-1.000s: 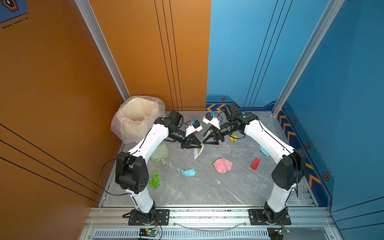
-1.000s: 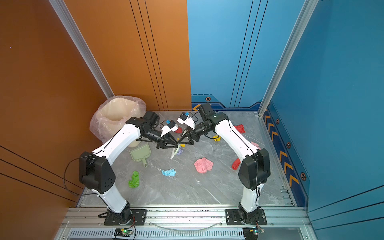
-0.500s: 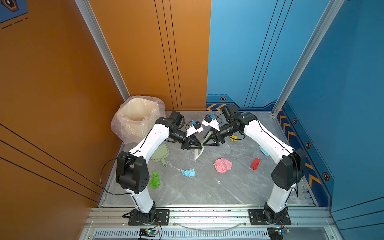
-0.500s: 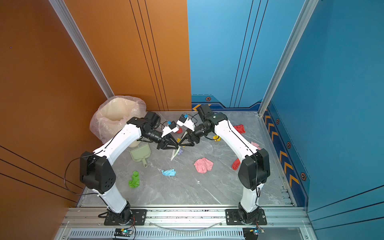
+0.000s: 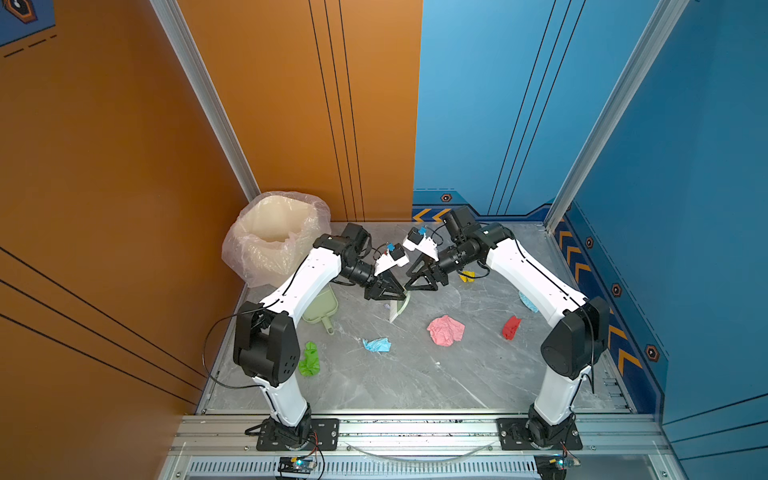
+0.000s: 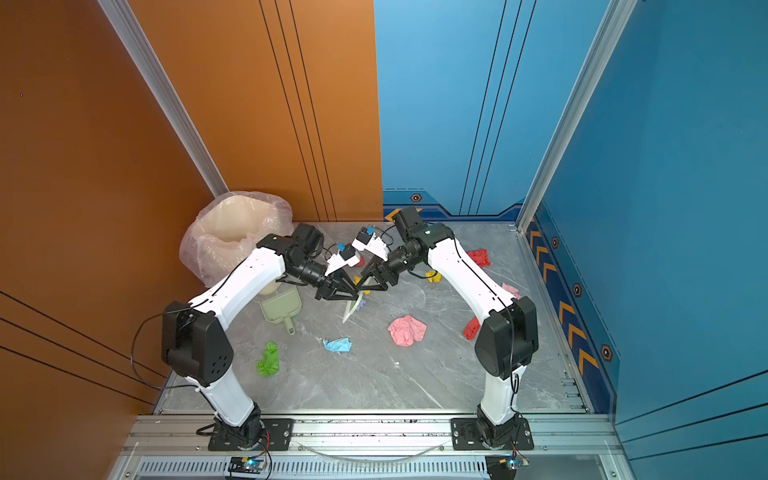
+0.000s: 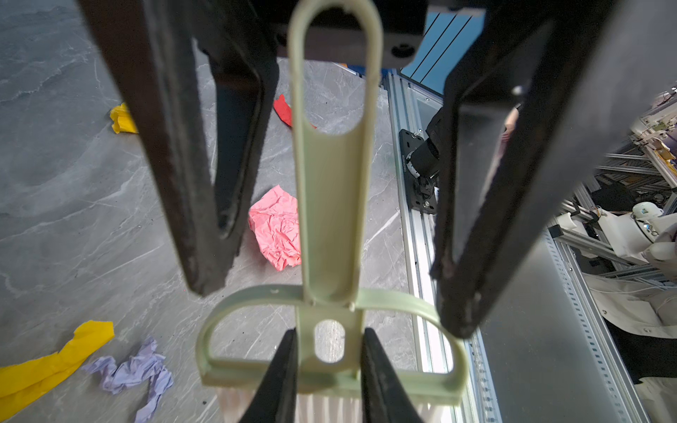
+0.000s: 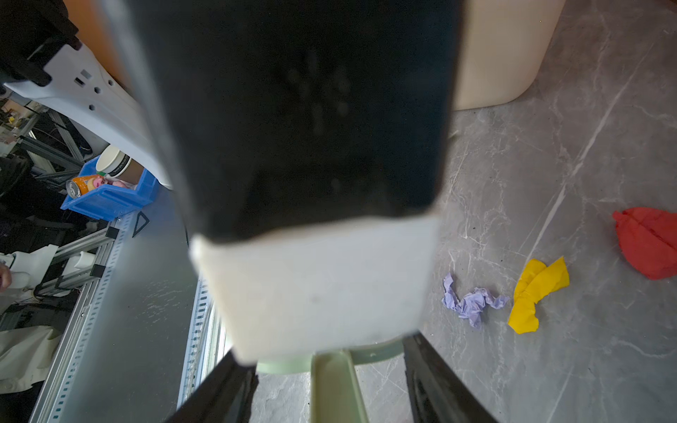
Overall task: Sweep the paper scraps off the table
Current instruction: 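Hold the green brush with both grippers above the table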
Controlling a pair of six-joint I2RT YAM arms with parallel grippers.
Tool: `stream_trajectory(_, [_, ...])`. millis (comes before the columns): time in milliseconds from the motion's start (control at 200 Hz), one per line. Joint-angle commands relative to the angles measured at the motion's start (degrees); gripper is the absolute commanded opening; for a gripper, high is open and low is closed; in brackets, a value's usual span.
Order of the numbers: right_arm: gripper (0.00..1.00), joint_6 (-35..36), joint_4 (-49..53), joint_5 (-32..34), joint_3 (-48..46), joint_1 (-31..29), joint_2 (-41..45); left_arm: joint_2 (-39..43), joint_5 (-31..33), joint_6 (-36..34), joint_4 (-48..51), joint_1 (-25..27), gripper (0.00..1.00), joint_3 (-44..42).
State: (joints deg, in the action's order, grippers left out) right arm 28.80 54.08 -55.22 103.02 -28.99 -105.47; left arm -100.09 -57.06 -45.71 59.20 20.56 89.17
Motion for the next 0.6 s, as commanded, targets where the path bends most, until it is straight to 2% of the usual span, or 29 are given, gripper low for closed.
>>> stream_trajectory(0, [0.63,1.64,2.49,0.27,1.73,-0.54,-1.04,-0.43,0.10,-1.57,1.84,0.36,0.08,1.63])
stream_trajectory(596, [0.54,2.50,3.56,1.39,1.66,-0.80,-1.35,-0.36,0.12,-1.75,1.94,0.11,0.08,1.54])
